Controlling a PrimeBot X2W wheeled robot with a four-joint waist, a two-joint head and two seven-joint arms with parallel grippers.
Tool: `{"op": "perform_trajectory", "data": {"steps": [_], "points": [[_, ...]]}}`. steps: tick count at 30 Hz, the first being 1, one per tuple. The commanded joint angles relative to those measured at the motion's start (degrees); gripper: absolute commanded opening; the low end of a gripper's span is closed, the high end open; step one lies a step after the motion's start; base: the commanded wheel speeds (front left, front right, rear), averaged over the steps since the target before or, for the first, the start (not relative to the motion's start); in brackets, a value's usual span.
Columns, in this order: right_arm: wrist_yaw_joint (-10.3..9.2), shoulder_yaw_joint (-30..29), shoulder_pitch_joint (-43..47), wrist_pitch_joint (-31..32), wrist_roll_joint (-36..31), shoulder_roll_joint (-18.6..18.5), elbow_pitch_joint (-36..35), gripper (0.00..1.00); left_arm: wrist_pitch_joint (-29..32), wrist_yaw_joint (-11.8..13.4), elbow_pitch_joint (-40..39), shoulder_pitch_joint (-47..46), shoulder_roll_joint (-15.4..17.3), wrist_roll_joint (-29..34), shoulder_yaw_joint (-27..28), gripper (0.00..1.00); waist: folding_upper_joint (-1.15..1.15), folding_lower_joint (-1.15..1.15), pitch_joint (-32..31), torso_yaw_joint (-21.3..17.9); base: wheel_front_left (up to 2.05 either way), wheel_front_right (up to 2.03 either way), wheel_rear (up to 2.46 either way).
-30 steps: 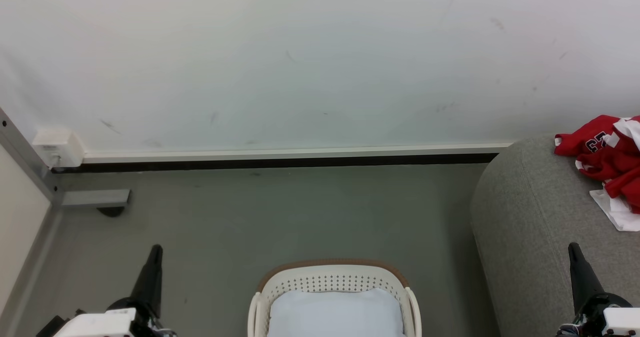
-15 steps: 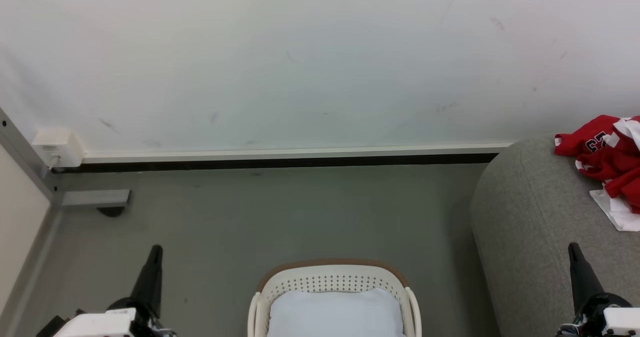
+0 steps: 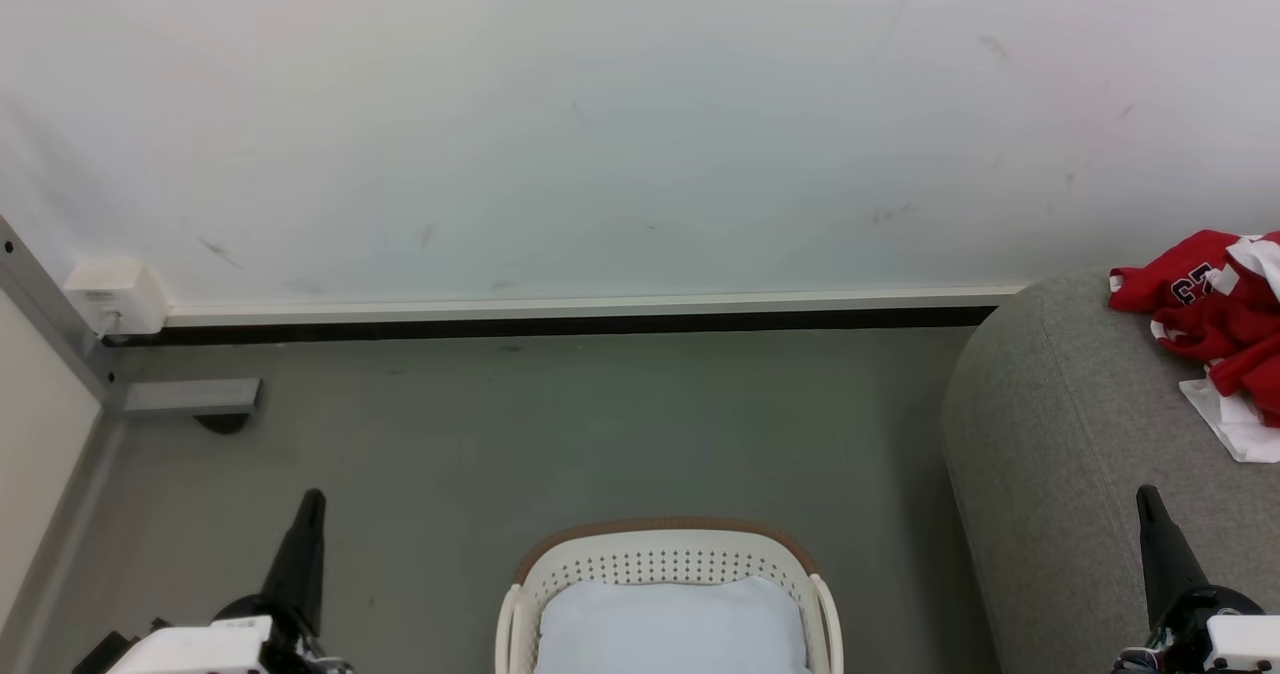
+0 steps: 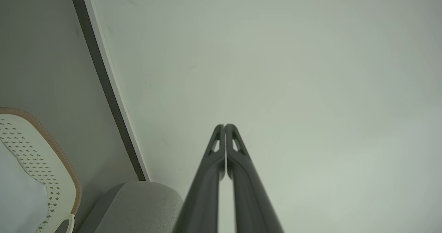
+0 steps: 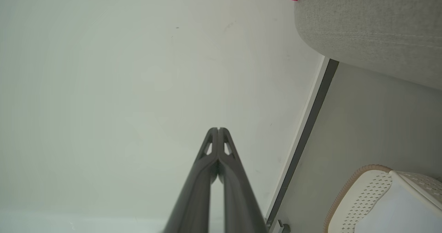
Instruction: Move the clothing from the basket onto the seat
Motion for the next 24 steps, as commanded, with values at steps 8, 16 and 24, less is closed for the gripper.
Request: {"op": "perform_trajectory", "data": {"steps": [8, 16, 24], "points": [[-0.12, -0.2, -0.6, 0.2, 0.1, 0.0, -0.3, 0.0, 0.2, -0.3, -0.2, -0.5, 0.1, -0.8, 0.1, 0.0, 0.0, 0.0, 0.0, 0.0, 0.0, 0.0, 0.0], [-0.12, -0.2, -0.6, 0.2, 0.1, 0.0, -0.3, 0.0, 0.2, -0.3, -0.2, -0.5, 0.1, -0.8, 0.1, 0.0, 0.0, 0.0, 0.0, 0.0, 0.0, 0.0, 0.0], [-0.12, -0.2, -0.6, 0.2, 0.1, 0.0, -0.3, 0.0, 0.2, -0.3, -0.2, -0.5, 0.1, -0.8, 0.1, 0.0, 0.0, 0.0, 0.0, 0.0, 0.0, 0.0, 0.0]]}}
